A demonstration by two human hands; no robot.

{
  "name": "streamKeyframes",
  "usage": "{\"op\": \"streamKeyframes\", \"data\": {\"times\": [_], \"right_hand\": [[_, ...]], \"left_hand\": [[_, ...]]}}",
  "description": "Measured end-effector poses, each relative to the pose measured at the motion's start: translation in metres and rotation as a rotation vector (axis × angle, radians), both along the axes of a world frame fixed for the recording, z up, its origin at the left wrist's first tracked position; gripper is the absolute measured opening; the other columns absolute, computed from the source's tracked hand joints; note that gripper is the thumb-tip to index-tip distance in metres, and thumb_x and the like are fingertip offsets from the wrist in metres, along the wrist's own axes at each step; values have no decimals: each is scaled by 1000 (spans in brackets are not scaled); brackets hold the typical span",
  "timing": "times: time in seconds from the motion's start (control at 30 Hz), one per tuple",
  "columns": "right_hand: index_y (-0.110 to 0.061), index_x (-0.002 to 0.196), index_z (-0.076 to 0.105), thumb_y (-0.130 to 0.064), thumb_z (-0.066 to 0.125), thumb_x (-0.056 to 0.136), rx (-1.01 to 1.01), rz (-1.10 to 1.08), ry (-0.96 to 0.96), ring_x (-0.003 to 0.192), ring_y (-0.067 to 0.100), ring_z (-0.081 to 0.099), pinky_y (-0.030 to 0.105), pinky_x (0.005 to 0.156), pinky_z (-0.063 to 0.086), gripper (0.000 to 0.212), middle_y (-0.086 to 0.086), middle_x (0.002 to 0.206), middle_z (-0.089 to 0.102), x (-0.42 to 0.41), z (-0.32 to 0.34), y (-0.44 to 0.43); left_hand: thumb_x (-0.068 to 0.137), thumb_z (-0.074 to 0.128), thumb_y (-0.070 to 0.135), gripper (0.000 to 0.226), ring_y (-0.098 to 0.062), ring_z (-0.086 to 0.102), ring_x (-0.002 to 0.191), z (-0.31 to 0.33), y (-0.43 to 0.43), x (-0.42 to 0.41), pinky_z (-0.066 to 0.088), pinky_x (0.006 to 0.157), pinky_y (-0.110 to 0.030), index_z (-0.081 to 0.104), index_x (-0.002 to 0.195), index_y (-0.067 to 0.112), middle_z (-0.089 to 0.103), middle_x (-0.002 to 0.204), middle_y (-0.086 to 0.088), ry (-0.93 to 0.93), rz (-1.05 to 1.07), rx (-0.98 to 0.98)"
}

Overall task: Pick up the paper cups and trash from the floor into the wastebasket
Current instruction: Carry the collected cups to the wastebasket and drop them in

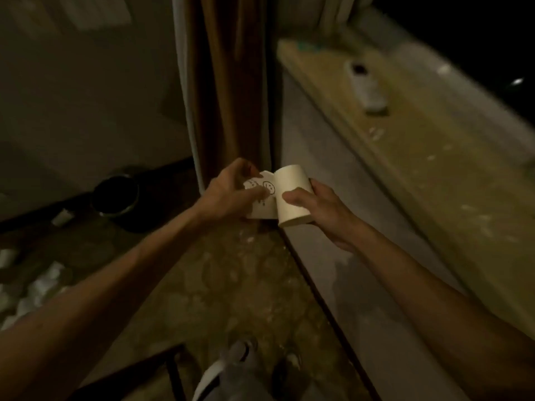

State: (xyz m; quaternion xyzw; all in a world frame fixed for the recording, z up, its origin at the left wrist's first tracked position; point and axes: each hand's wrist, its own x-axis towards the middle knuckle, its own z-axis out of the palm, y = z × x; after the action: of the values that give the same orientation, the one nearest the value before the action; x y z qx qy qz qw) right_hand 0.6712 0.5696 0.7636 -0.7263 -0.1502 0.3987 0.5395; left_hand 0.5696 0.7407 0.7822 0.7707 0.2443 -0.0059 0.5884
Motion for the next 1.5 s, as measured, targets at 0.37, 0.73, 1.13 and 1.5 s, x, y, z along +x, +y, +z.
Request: {"op": "streamKeyframes", "data": {"times": [0.37,0.73,1.13,1.5], "right_hand": [[-44,100,66,-60,69,66,358,-547,-295,86,14,73,27,65,55,39,-7,95,74,-66,188,-90],[-54,98,60,-54,71,76,366,-1334,-397,84,-9,66,11,63,52,25,-34,88,67,-253,184,-259],[-46,123,50,-69,68,51,383,-2039,-229,106,18,63,28,69,57,77,-7,124,60,-476,87,-420],[-44,106,53,-56,61,68,439,-2148,5,98,19,63,25,63,56,41,-4,112,59,-608,30,-572]], "left_hand": [[85,68,35,16,-2,67,80,230,-49,39,58,58,-24,68,98,44,70,88,18,-455,-687,472],[77,54,39,27,-11,66,74,228,-279,6,55,56,-43,64,101,42,70,88,13,-664,-1197,156],[86,72,25,20,1,67,81,115,-548,-174,51,57,-16,65,101,37,70,93,21,-275,-1702,-178],[93,65,23,13,-7,67,77,40,-723,-314,51,52,-22,61,105,29,64,104,-1,138,-1775,-164]]}}
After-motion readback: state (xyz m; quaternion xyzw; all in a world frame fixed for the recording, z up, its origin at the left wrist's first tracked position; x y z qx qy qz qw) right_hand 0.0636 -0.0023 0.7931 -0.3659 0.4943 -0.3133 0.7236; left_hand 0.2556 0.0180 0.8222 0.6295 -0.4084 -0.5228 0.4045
